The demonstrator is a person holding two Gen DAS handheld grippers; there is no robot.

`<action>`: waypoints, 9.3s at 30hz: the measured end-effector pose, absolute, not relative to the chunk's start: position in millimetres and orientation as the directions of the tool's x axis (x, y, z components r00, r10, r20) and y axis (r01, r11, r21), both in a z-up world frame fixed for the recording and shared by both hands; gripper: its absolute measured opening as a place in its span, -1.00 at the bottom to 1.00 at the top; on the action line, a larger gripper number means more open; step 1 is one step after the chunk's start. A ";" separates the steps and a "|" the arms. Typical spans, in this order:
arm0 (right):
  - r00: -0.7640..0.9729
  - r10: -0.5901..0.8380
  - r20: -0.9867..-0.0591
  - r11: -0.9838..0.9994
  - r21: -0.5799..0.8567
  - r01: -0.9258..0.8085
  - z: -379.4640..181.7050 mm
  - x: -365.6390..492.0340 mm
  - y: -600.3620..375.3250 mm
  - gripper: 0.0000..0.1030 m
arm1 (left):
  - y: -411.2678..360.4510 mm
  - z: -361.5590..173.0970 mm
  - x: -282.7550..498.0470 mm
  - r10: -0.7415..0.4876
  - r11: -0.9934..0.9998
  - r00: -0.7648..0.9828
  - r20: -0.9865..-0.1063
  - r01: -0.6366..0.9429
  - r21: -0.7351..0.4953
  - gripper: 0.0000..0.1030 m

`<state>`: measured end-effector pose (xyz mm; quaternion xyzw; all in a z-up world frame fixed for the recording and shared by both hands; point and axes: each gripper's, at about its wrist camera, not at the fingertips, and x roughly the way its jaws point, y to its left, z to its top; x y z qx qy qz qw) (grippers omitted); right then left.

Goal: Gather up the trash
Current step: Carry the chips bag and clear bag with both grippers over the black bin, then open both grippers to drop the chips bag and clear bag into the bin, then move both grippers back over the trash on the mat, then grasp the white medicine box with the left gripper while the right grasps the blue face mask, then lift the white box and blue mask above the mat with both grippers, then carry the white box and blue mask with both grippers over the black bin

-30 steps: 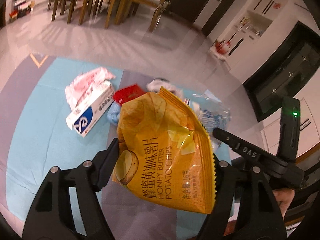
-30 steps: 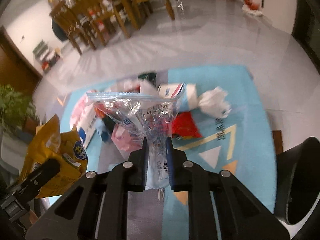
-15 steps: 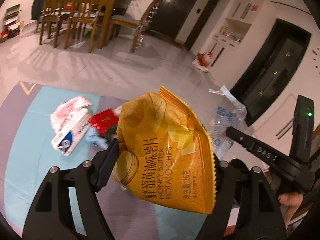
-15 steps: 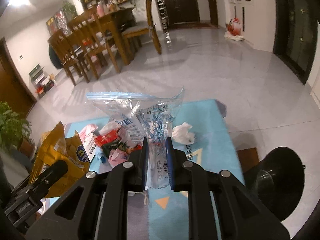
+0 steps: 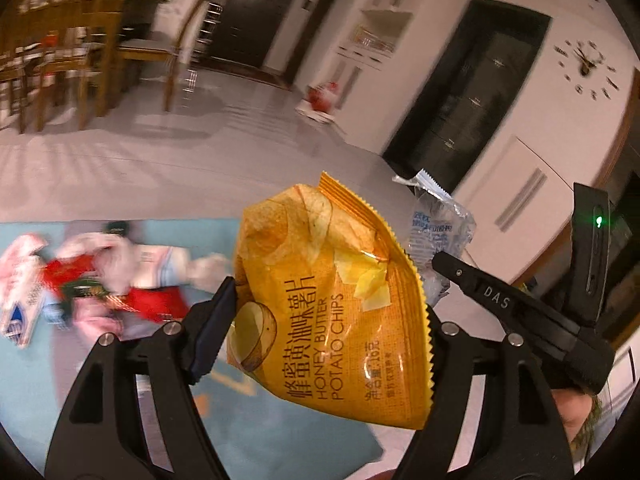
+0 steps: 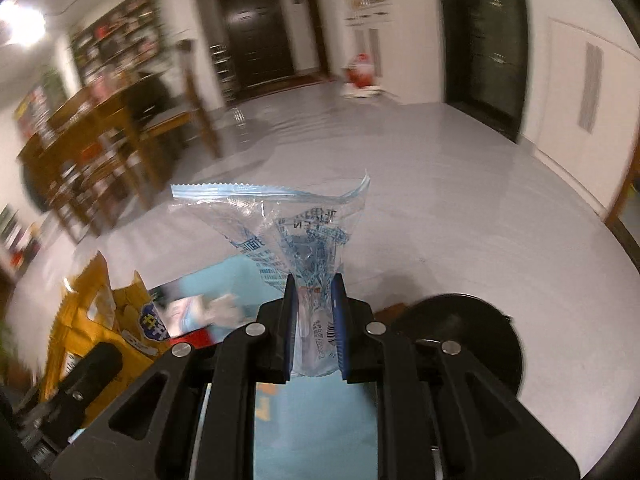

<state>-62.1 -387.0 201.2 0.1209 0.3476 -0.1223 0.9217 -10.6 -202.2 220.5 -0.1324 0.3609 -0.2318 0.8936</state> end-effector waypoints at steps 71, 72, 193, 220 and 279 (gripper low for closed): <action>0.651 0.033 -0.759 0.991 0.109 0.076 139.0 -4.0 -311.4 0.72 | 59.2 174.0 6.3 0.014 0.932 0.723 -0.690 -0.259 -0.252 0.94; 0.628 0.064 -0.776 0.992 0.118 0.045 130.9 -0.9 -297.5 0.72 | 73.2 171.2 7.2 0.013 0.925 0.723 -0.691 -0.272 -0.267 0.94; 0.565 0.071 -0.822 0.980 -0.049 -0.194 81.3 -17.9 -150.3 -0.41 | 10.9 170.0 -33.2 -0.119 0.959 0.628 -0.769 -0.129 -0.254 -0.61; 0.640 -0.026 -0.768 0.980 -0.147 -0.137 88.3 -20.5 -147.1 -0.41 | -8.5 173.4 -38.9 -0.107 0.975 0.634 -0.766 -0.084 -0.206 -0.61; 0.506 -0.241 -0.829 0.587 0.291 0.756 113.7 -89.3 -526.1 -0.41 | -421.5 101.0 -16.7 -0.475 0.668 0.011 -0.880 0.655 -0.353 -0.61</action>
